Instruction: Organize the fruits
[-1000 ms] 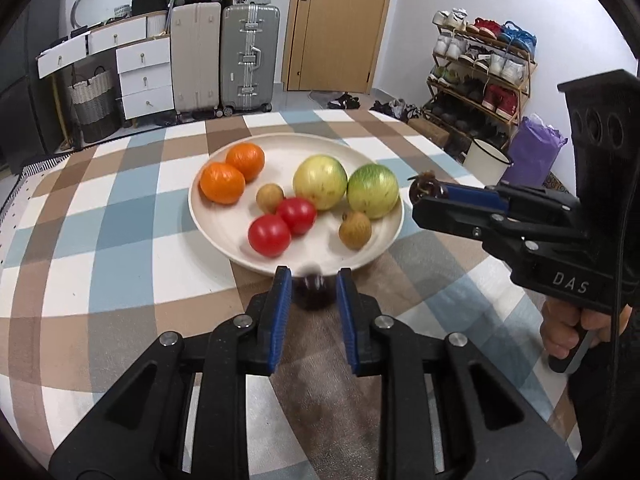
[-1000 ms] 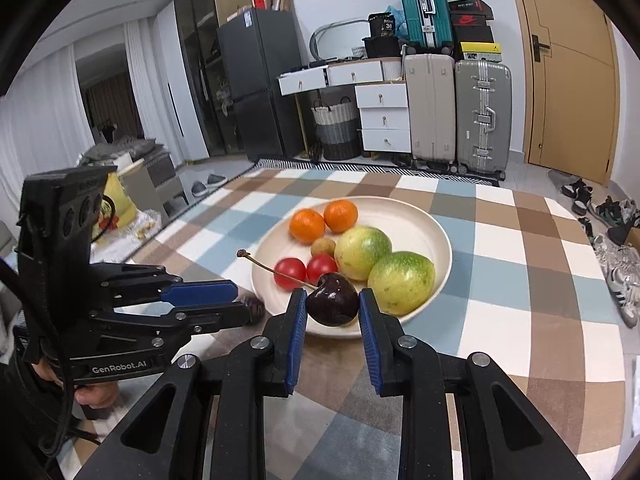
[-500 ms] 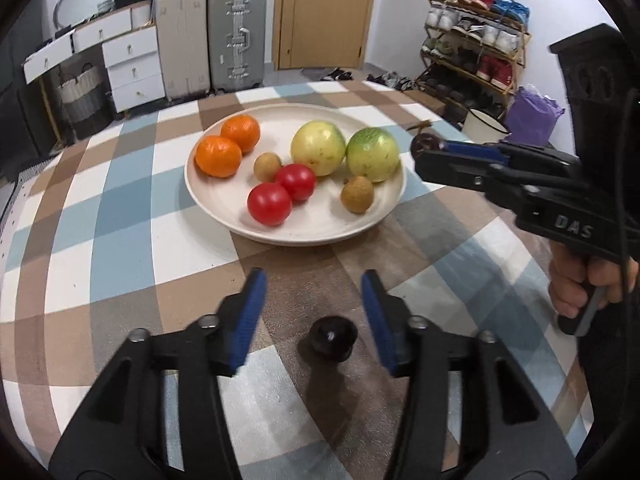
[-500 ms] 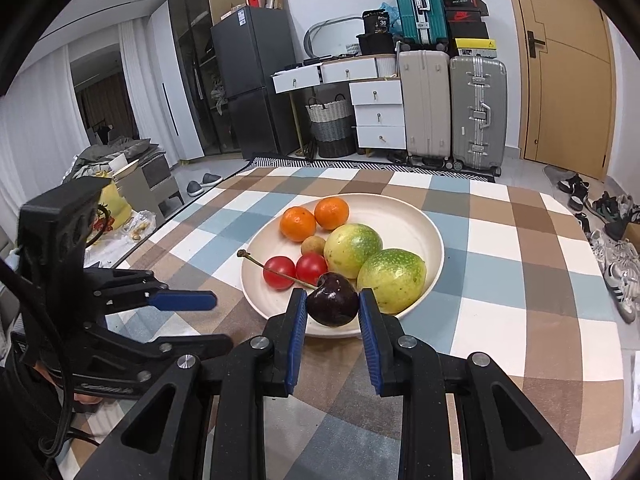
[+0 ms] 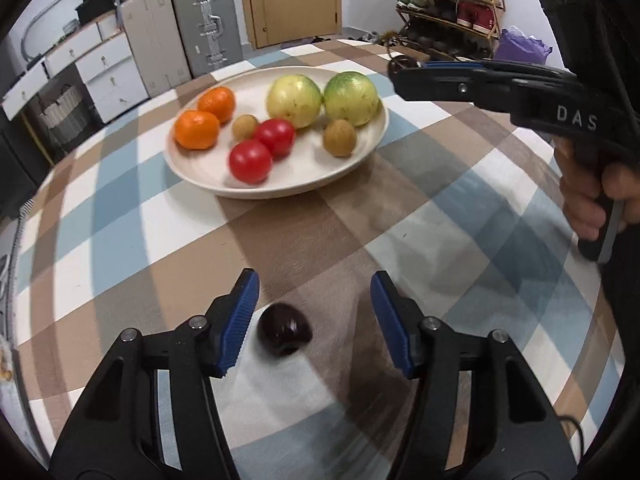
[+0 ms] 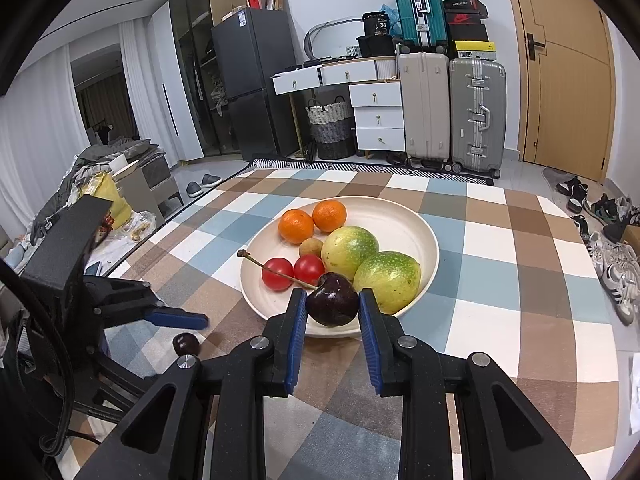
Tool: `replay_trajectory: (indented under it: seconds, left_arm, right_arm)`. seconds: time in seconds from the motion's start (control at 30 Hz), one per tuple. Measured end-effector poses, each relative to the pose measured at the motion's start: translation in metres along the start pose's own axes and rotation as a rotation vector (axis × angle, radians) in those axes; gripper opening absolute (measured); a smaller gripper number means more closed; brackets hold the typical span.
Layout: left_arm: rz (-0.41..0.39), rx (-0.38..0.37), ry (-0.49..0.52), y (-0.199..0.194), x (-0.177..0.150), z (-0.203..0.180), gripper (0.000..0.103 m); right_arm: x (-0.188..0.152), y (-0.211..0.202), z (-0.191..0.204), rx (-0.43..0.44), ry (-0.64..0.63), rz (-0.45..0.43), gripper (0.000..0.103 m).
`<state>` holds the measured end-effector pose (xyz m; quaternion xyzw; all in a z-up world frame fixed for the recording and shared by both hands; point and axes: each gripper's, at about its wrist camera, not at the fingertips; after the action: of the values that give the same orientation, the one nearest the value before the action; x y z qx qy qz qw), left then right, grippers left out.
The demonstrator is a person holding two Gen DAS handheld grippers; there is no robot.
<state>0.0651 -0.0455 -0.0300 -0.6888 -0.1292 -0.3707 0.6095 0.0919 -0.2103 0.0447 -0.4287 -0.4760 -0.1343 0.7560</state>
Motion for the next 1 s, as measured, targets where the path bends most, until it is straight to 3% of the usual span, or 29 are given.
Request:
replay_trajectory:
  seconds: [0.17, 0.27, 0.37, 0.57, 1.0]
  left_arm:
    - [0.002, 0.012, -0.054, -0.013, -0.018, 0.013, 0.057]
    - [0.001, 0.006, -0.097, -0.012, -0.023, 0.018, 0.046]
    - [-0.011, 0.002, -0.080, -0.012, -0.021, 0.013, 0.025]
    - [-0.019, 0.017, -0.071, -0.014, -0.016, 0.005, 0.025]
    - [-0.168, 0.031, -0.195, -0.022, 0.040, 0.029, 0.025]
  right_arm:
    - [0.002, -0.003, -0.001, 0.003, -0.001, -0.005, 0.026]
    - [0.004, -0.006, 0.001, 0.007, -0.008, -0.011, 0.026]
    - [0.004, -0.008, 0.002, 0.010, -0.010, -0.013, 0.026]
    - [0.005, -0.009, 0.002, 0.009, -0.005, -0.018, 0.026]
    - [0.007, -0.006, 0.000, 0.012, 0.012, -0.015, 0.026]
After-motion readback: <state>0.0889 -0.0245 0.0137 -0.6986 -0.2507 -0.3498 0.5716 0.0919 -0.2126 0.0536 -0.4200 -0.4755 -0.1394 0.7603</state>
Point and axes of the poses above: each gripper's, at about its wrist camera, not at the fingertips, and y roughly the way its jaws point, z to its left, x to its top, and after that the axes turned 6 degrees about -z, right-handed
